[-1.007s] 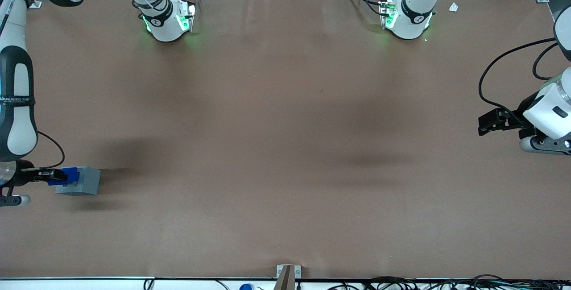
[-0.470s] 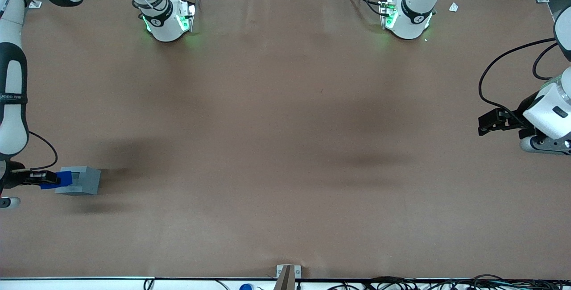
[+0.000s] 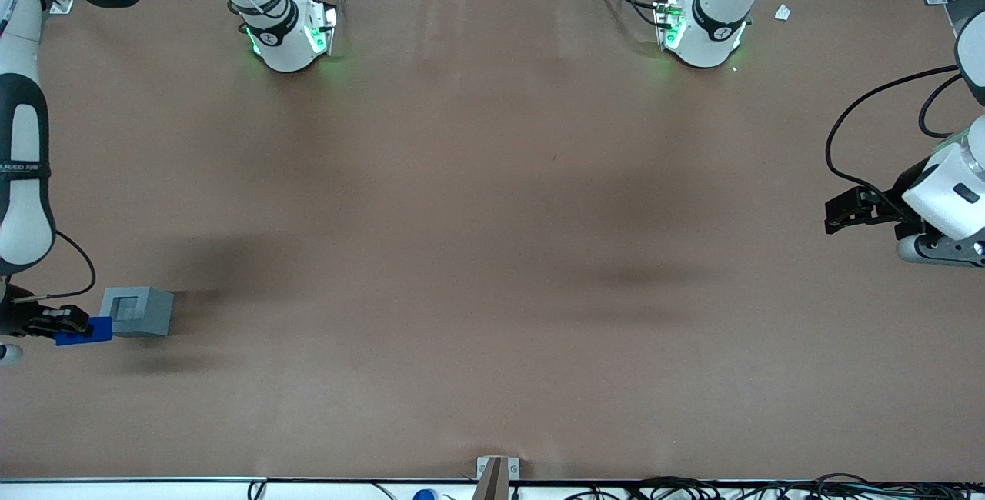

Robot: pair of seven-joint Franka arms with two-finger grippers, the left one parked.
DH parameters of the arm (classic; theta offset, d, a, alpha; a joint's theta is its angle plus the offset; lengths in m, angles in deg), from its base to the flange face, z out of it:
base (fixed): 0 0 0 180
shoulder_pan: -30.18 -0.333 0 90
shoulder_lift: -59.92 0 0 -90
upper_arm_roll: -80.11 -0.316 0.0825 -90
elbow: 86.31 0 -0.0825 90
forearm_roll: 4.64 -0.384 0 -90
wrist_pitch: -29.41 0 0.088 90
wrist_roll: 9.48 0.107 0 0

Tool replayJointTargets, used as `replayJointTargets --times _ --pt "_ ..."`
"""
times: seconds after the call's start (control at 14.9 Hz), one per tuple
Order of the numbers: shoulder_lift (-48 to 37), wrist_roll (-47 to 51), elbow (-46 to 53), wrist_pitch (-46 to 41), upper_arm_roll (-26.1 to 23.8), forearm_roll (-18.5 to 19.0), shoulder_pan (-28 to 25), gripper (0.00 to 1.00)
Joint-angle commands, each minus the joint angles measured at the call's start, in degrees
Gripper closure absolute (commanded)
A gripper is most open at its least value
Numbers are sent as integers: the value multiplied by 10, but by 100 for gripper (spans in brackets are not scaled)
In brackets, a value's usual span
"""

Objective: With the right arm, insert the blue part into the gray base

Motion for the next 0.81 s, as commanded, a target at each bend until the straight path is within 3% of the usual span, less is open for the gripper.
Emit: replayJointTargets --times 0.0,0.27,0.74 --pt "-52 -13 -80 31 -5 -6 0 100" --pt "-92 -11 -143 50 -5 -7 -1 100" --pt "-94 -9 -169 72 -6 -11 4 100"
